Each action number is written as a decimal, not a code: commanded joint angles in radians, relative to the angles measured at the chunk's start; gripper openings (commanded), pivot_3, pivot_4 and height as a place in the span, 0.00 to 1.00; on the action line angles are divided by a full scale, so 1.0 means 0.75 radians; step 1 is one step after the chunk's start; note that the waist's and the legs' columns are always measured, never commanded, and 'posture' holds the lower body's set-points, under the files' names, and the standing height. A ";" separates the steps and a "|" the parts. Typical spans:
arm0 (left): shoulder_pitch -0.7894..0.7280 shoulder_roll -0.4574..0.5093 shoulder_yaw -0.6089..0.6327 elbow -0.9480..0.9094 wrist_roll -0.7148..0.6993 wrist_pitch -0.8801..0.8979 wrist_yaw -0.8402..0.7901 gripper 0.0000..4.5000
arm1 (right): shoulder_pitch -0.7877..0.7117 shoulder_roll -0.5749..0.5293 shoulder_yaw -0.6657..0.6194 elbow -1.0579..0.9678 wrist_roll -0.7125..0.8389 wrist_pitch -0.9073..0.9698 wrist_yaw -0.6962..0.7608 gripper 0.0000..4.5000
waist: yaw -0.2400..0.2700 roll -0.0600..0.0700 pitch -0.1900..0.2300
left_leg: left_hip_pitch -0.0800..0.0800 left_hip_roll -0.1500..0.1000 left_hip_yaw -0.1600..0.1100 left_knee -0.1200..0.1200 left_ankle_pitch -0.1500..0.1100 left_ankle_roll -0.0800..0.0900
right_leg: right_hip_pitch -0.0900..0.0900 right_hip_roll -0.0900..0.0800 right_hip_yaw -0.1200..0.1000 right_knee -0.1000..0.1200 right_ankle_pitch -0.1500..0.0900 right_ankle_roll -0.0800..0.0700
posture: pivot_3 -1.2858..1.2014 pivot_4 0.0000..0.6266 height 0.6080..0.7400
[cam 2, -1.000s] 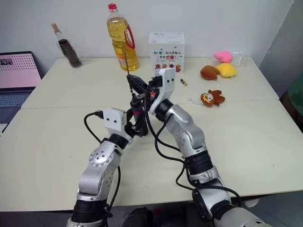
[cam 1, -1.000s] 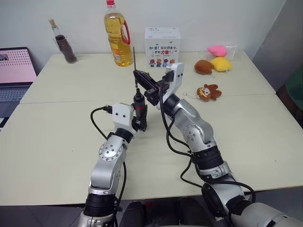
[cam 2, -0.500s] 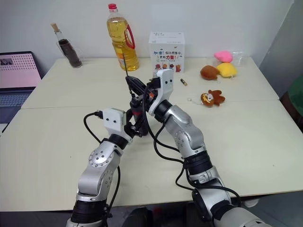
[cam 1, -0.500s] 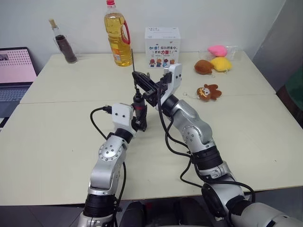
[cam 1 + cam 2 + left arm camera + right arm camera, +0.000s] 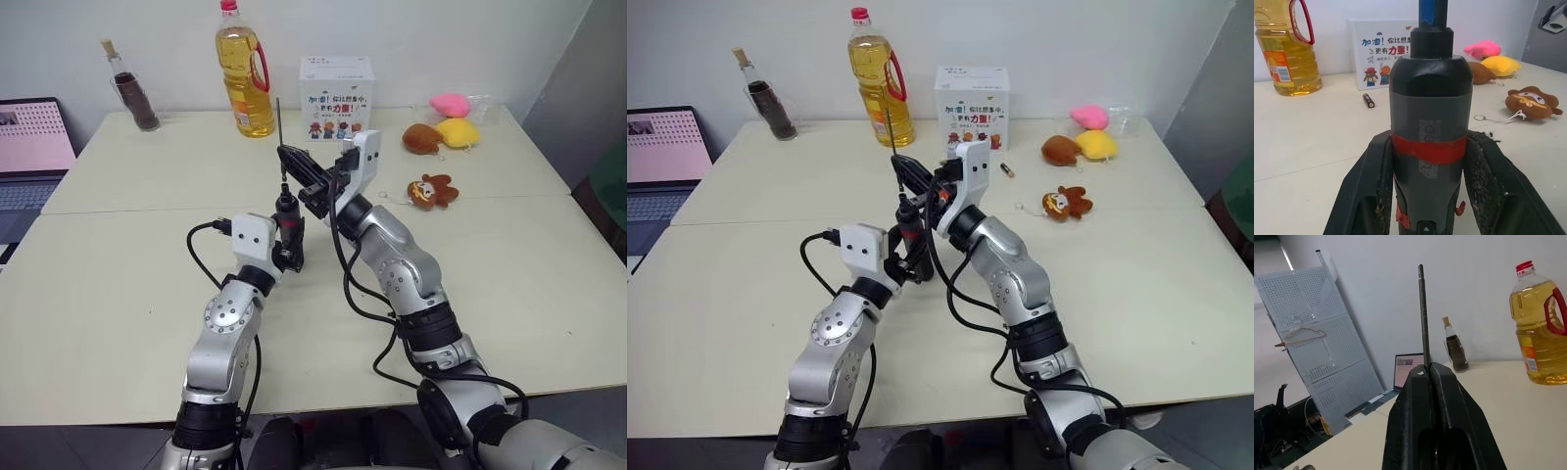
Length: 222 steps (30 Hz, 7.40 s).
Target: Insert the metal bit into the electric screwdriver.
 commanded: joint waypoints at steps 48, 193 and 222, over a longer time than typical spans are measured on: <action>-0.007 0.003 0.012 -0.063 -0.008 0.000 0.004 0.37 | 0.049 0.046 0.000 -0.096 -0.004 0.029 -0.010 0.00 | 0.000 0.000 0.000 | 0.000 0.000 0.000 0.000 0.000 0.000 | 0.000 0.000 0.000 0.000 0.000 0.000 | 0.52 0.24 1.00; -0.009 0.037 -0.014 -0.033 0.029 -0.023 -0.014 0.37 | -0.118 -0.335 0.048 0.049 -0.211 0.181 0.541 0.18 | 0.001 0.001 0.000 | 0.002 -0.001 0.000 -0.001 0.000 0.000 | 0.001 -0.001 0.000 0.000 0.000 0.000 | 0.52 0.24 1.00; -1.027 0.837 -0.429 0.963 0.246 -0.206 -1.280 0.37 | 0.838 -0.950 -0.323 -1.074 -0.087 0.435 0.320 0.99 | 0.015 -0.008 0.025 | -0.015 -0.007 0.000 0.002 0.000 0.000 | -0.010 0.003 -0.010 -0.002 -0.003 0.003 | 0.52 0.24 1.00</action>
